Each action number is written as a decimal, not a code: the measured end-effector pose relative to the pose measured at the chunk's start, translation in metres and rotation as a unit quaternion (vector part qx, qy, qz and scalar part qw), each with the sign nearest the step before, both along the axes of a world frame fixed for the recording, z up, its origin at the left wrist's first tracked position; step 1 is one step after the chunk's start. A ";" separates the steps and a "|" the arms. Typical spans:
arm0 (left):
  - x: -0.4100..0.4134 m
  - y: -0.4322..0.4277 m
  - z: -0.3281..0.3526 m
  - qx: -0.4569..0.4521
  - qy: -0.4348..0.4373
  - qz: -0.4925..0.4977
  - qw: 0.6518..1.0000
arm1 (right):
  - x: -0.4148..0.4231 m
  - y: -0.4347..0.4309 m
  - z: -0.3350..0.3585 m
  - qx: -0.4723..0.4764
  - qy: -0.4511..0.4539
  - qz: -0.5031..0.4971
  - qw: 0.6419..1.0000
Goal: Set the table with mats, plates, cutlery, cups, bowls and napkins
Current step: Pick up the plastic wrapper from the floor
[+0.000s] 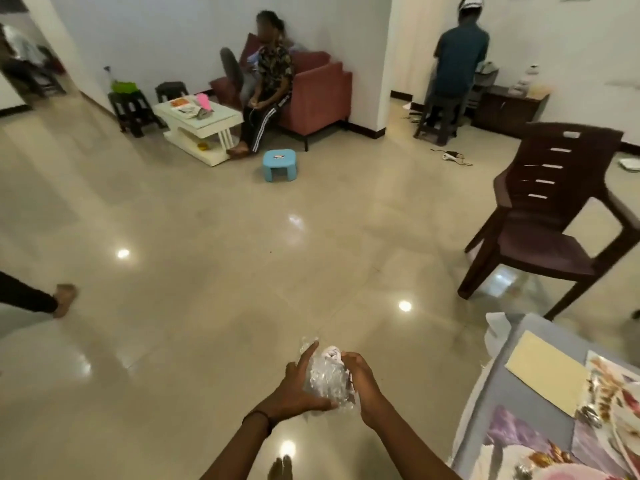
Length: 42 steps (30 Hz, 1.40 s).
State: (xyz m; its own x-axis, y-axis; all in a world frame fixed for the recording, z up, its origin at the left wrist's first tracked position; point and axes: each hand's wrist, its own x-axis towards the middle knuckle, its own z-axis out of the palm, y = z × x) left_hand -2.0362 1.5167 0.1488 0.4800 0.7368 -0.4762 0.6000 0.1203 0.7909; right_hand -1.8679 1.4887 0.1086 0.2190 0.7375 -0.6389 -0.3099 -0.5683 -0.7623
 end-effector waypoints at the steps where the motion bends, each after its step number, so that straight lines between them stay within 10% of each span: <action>1: 0.001 0.015 -0.002 0.003 0.011 -0.020 1.000 | 0.000 0.010 0.001 -0.002 -0.006 -0.003 1.000; 19: 0.088 0.204 -0.041 0.014 -0.037 -0.249 0.968 | 0.054 0.134 0.027 -0.015 -0.063 -0.188 0.980; 42: 0.466 0.355 -0.077 0.039 0.032 -0.417 0.908 | 0.387 0.251 -0.006 -0.088 -0.001 -0.373 0.924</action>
